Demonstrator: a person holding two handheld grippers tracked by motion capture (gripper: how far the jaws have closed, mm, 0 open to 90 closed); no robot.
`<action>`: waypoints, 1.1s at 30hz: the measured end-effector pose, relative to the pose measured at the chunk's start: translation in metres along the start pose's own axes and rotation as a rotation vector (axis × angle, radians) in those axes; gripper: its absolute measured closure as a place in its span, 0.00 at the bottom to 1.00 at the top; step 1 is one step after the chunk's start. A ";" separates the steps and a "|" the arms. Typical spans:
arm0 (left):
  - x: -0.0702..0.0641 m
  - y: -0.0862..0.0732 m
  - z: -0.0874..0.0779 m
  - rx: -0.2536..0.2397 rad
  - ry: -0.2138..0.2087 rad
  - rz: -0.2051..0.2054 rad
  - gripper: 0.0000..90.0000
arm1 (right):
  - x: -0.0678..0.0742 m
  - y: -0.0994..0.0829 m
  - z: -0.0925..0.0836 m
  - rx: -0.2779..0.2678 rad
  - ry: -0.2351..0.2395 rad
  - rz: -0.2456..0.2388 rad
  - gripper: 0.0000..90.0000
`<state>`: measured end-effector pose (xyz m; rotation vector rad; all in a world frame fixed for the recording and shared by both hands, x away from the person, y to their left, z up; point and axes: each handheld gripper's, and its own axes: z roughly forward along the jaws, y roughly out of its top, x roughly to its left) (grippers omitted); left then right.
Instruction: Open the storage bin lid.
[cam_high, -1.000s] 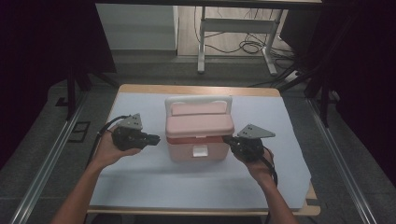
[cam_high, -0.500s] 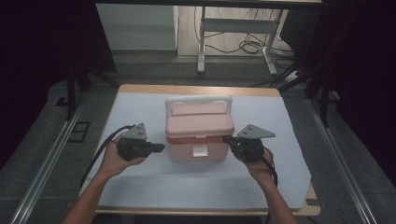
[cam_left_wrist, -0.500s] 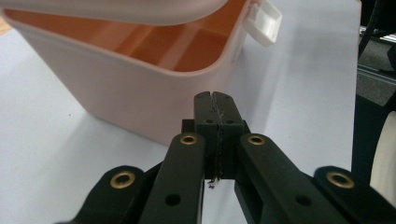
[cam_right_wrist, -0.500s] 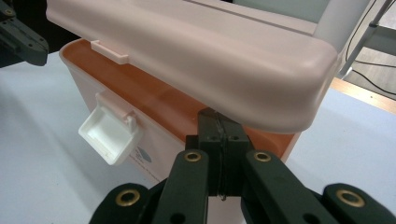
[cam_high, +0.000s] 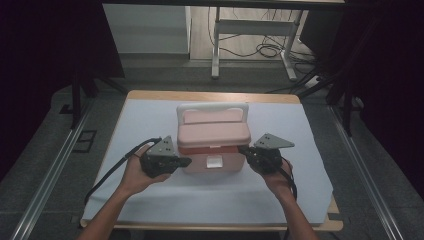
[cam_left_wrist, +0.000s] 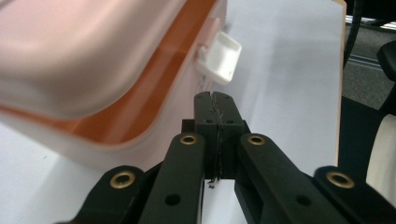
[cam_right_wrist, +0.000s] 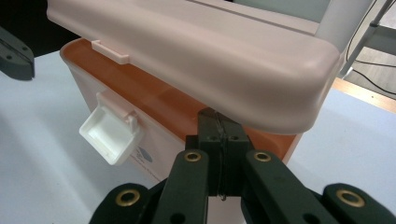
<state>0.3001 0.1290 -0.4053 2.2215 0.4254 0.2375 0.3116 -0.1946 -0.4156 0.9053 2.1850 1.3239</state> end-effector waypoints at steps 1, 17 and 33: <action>0.000 0.001 0.002 0.001 0.000 -0.002 1.00 | 0.000 0.000 0.000 0.000 0.000 -0.001 0.99; -0.007 0.018 0.028 0.011 -0.008 0.010 1.00 | 0.000 0.000 0.001 0.002 0.002 -0.003 0.99; -0.018 0.032 0.059 0.040 0.017 0.043 1.00 | 0.000 0.000 0.001 0.003 0.003 -0.001 0.99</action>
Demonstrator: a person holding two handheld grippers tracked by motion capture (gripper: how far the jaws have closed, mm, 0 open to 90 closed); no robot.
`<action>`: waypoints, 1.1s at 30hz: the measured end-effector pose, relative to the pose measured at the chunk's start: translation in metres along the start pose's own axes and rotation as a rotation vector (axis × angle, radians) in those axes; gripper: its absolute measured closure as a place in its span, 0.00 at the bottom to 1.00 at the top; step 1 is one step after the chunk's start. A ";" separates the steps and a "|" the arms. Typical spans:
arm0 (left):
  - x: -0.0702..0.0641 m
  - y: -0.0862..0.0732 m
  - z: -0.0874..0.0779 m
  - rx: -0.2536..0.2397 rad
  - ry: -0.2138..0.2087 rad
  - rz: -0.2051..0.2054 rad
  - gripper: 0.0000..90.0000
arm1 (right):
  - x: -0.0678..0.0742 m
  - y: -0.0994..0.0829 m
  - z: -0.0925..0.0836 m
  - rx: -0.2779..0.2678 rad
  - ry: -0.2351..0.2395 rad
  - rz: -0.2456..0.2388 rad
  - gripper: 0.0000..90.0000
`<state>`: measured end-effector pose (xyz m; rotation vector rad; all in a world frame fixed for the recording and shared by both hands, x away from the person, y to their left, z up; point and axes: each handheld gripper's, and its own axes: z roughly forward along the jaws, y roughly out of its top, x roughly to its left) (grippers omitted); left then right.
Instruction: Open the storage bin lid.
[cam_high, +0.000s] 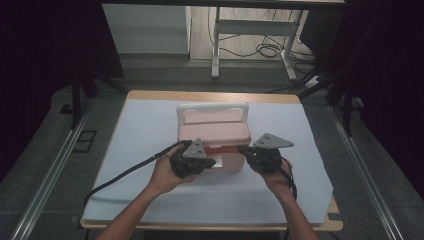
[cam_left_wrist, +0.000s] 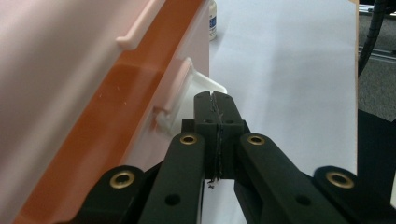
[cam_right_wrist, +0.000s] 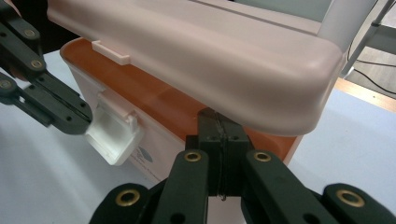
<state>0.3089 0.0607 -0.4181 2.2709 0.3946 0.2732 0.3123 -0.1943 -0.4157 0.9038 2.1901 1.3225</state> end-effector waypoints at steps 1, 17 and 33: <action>0.000 0.000 0.001 0.001 0.004 -0.001 1.00 | 0.000 0.000 0.000 0.000 0.000 0.000 0.99; 0.001 -0.001 0.006 0.015 0.038 0.008 1.00 | 0.000 0.001 0.000 -0.006 0.001 0.000 0.99; 0.001 -0.001 0.006 0.014 0.040 0.016 1.00 | -0.001 0.010 -0.003 -0.013 -0.002 -0.006 0.99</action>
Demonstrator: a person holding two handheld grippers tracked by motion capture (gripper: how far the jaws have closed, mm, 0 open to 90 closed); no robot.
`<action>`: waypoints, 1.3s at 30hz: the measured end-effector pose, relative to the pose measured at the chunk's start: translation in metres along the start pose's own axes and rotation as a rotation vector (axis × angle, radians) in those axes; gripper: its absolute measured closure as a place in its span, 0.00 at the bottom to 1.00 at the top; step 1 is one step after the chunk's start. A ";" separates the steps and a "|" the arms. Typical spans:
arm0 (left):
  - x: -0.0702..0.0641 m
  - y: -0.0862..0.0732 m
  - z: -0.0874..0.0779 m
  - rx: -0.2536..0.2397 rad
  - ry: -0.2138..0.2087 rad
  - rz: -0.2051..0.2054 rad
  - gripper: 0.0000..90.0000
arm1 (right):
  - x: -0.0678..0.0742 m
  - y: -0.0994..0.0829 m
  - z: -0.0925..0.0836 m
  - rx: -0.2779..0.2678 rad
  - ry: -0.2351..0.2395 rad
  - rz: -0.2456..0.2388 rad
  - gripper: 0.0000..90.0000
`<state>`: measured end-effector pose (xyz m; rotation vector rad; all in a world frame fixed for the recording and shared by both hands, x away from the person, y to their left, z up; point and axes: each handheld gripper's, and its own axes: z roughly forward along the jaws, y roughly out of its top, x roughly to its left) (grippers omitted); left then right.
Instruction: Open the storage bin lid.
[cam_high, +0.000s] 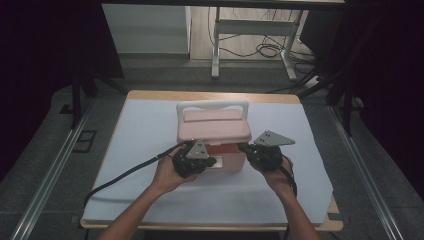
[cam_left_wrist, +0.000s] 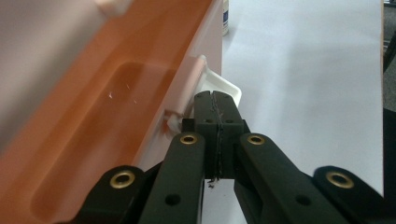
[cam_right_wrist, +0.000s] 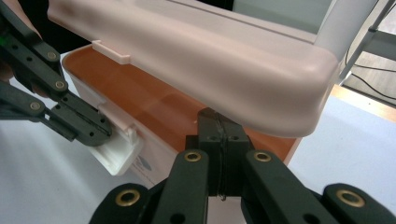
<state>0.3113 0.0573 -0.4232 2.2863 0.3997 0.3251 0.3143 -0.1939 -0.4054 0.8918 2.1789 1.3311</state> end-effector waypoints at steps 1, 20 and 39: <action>0.000 0.000 0.000 0.000 0.000 0.000 1.00 | -0.001 0.001 0.000 -0.002 0.003 0.000 0.99; 0.002 0.000 -0.001 0.007 -0.003 0.007 1.00 | -0.026 0.048 -0.004 0.000 -0.012 -0.002 0.99; 0.003 0.000 -0.003 0.022 0.004 0.011 1.00 | -0.042 0.073 0.015 0.036 -0.025 -0.001 0.99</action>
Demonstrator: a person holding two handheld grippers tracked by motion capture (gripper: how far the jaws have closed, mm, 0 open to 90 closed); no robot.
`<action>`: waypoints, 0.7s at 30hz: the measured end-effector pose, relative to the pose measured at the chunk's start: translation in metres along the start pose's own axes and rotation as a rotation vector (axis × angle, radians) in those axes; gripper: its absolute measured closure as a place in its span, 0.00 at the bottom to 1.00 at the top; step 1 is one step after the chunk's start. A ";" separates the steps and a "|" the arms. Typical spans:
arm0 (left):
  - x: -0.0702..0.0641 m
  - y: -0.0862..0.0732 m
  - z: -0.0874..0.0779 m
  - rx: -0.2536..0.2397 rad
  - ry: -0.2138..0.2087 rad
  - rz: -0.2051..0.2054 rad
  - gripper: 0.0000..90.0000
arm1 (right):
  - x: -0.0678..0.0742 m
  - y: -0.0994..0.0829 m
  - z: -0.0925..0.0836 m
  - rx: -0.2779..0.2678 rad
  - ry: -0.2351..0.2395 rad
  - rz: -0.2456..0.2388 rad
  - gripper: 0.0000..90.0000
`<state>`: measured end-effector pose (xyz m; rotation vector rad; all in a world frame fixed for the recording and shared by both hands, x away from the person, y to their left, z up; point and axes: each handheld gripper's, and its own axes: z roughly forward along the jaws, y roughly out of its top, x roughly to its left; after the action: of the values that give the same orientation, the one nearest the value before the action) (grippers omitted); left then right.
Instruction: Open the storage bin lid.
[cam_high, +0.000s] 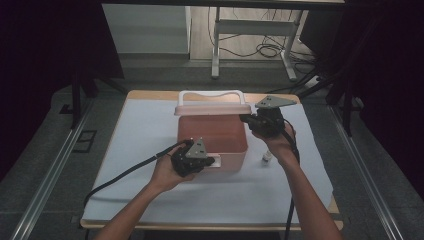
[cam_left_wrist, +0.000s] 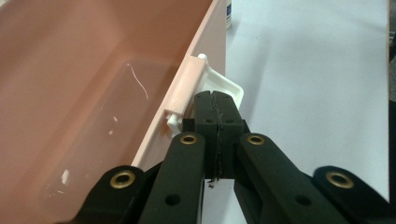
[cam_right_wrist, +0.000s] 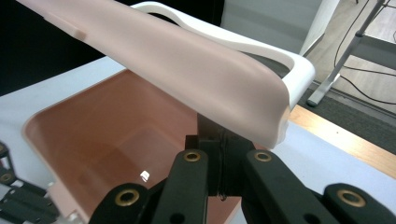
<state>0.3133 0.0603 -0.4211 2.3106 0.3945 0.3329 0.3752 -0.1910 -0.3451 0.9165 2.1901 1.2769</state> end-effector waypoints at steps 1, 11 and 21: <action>0.000 0.000 0.000 0.003 -0.001 0.002 1.00 | -0.001 0.001 0.001 0.000 -0.001 -0.001 0.99; 0.002 0.000 0.000 0.003 -0.008 0.003 1.00 | -0.012 0.020 0.008 -0.006 -0.017 -0.002 0.99; 0.002 0.000 0.000 0.001 -0.014 0.001 1.00 | -0.027 0.035 0.021 0.003 -0.033 0.007 0.99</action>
<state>0.3155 0.0613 -0.4206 2.3128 0.3862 0.3174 0.4184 -0.1861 -0.3231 0.9400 2.1656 1.2530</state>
